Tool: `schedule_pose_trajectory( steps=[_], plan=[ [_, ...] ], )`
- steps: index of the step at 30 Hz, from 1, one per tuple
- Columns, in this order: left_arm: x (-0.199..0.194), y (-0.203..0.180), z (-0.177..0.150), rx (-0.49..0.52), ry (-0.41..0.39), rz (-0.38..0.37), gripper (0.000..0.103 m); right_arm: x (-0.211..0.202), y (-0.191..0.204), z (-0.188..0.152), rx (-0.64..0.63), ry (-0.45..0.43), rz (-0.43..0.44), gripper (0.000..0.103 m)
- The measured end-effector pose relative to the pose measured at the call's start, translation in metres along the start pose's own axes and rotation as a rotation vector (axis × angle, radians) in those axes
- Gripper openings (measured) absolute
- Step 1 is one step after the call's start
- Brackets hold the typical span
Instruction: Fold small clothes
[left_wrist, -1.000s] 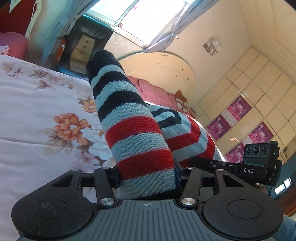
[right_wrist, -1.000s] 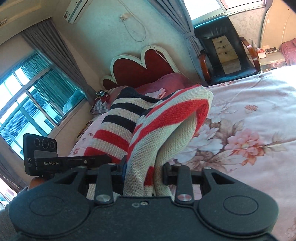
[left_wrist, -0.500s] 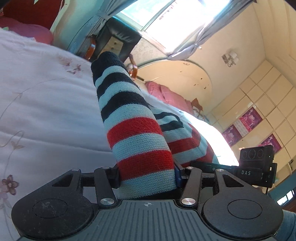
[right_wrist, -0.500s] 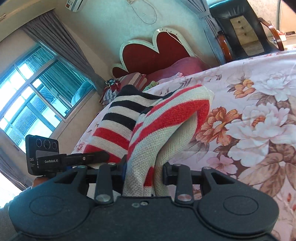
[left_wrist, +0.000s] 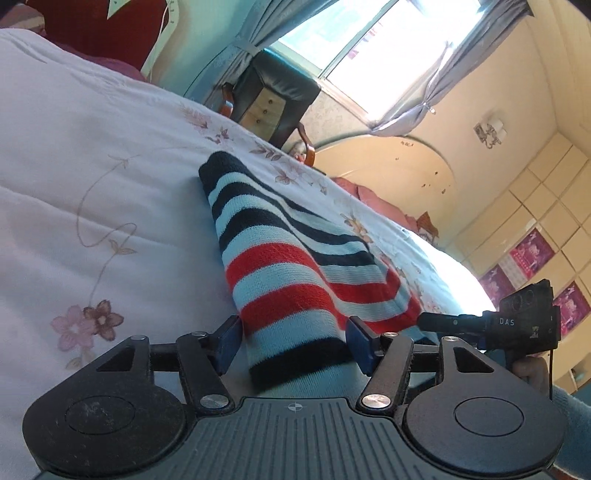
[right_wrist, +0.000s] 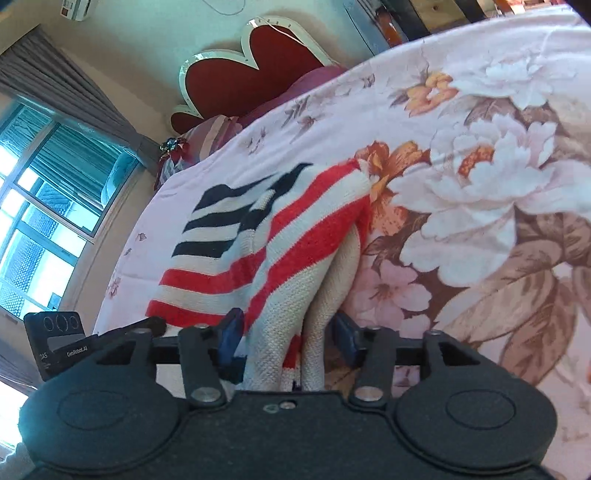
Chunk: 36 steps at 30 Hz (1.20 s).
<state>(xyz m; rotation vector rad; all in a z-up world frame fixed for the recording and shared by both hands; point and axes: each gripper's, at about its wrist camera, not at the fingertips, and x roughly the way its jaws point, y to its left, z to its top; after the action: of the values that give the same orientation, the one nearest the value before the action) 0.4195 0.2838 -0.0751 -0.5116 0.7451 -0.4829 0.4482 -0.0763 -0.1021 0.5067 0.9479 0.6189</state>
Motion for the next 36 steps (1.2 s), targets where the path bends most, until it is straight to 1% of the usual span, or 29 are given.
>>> schedule_pose_trajectory(
  steps=[2, 3, 5, 6, 7, 8, 9, 11, 13, 15, 16, 17, 18, 19, 20, 21, 22, 24, 26, 27, 28, 30, 32, 36],
  plan=[
    [-0.019, -0.002, -0.013, -0.012, -0.004, -0.011, 0.061, -0.021, 0.001, -0.004, -0.008, -0.018, 0.031, 0.048],
    [-0.024, -0.002, -0.019, -0.019, 0.0, -0.019, 0.061, -0.027, 0.002, -0.006, -0.009, -0.017, 0.032, 0.043],
    [-0.026, -0.002, -0.033, -0.047, 0.018, -0.032, 0.061, -0.031, 0.005, -0.01, -0.016, -0.008, 0.038, 0.032],
    [-0.025, -0.002, -0.038, -0.06, 0.018, -0.027, 0.061, -0.028, 0.008, -0.01, -0.03, 0.003, 0.038, 0.021],
    [-0.024, -0.002, -0.041, -0.072, 0.012, -0.013, 0.061, -0.021, 0.014, -0.009, -0.067, 0.006, -0.003, 0.016],
    [-0.02, -0.005, -0.044, -0.085, 0.012, 0.005, 0.061, -0.015, 0.019, -0.009, -0.111, 0.007, -0.065, 0.015],
    [-0.018, -0.007, -0.044, -0.086, 0.012, 0.019, 0.061, -0.01, 0.021, -0.006, -0.128, 0.009, -0.108, 0.015],
    [-0.014, -0.019, -0.047, -0.049, 0.012, 0.059, 0.062, -0.004, 0.017, -0.002, -0.102, -0.003, -0.137, 0.014],
    [-0.015, -0.026, -0.049, -0.021, 0.012, 0.09, 0.063, -0.004, 0.012, -0.003, -0.084, -0.014, -0.144, 0.014],
    [-0.025, -0.035, -0.051, -0.002, 0.007, 0.125, 0.063, -0.009, 0.013, -0.006, -0.059, -0.012, -0.15, 0.015],
    [-0.031, -0.044, -0.053, 0.024, -0.001, 0.153, 0.068, -0.015, 0.017, -0.009, -0.056, -0.018, -0.161, 0.021],
    [-0.039, -0.054, -0.056, 0.048, -0.014, 0.186, 0.079, -0.024, 0.022, -0.014, -0.057, -0.033, -0.175, 0.025],
    [-0.047, -0.064, -0.061, 0.065, -0.038, 0.233, 0.103, -0.037, 0.029, -0.02, -0.068, -0.057, -0.196, 0.033],
    [-0.059, -0.076, -0.067, 0.085, -0.079, 0.282, 0.103, -0.049, 0.037, -0.028, -0.086, -0.075, -0.212, 0.05],
    [-0.066, -0.086, -0.072, 0.099, -0.094, 0.301, 0.103, -0.062, 0.045, -0.038, -0.104, -0.089, -0.235, 0.061],
    [-0.073, -0.096, -0.078, 0.106, -0.097, 0.308, 0.103, -0.074, 0.052, -0.049, -0.123, -0.104, -0.261, 0.08],
    [-0.08, -0.105, -0.084, 0.109, -0.101, 0.317, 0.103, -0.086, 0.062, -0.062, -0.152, -0.118, -0.28, 0.086],
    [-0.093, -0.126, -0.098, 0.115, -0.108, 0.349, 0.103, -0.109, 0.083, -0.091, -0.212, -0.137, -0.316, 0.088],
    [-0.108, -0.149, -0.114, 0.141, -0.095, 0.374, 0.103, -0.125, 0.102, -0.118, -0.245, -0.163, -0.371, 0.092],
    [-0.115, -0.159, -0.121, 0.155, -0.095, 0.386, 0.103, -0.132, 0.111, -0.132, -0.257, -0.176, -0.384, 0.096],
    [-0.126, -0.172, -0.13, 0.177, -0.099, 0.399, 0.103, -0.139, 0.12, -0.145, -0.266, -0.188, -0.395, 0.103],
    [-0.142, -0.19, -0.144, 0.214, -0.106, 0.415, 0.103, -0.15, 0.137, -0.168, -0.278, -0.193, -0.414, 0.102],
    [-0.165, -0.21, -0.159, 0.242, -0.12, 0.414, 0.103, -0.16, 0.152, -0.189, -0.286, -0.183, -0.412, 0.102],
    [-0.205, -0.235, -0.181, 0.243, -0.166, 0.396, 0.103, -0.181, 0.182, -0.224, -0.337, -0.223, -0.481, 0.102]
  ],
)
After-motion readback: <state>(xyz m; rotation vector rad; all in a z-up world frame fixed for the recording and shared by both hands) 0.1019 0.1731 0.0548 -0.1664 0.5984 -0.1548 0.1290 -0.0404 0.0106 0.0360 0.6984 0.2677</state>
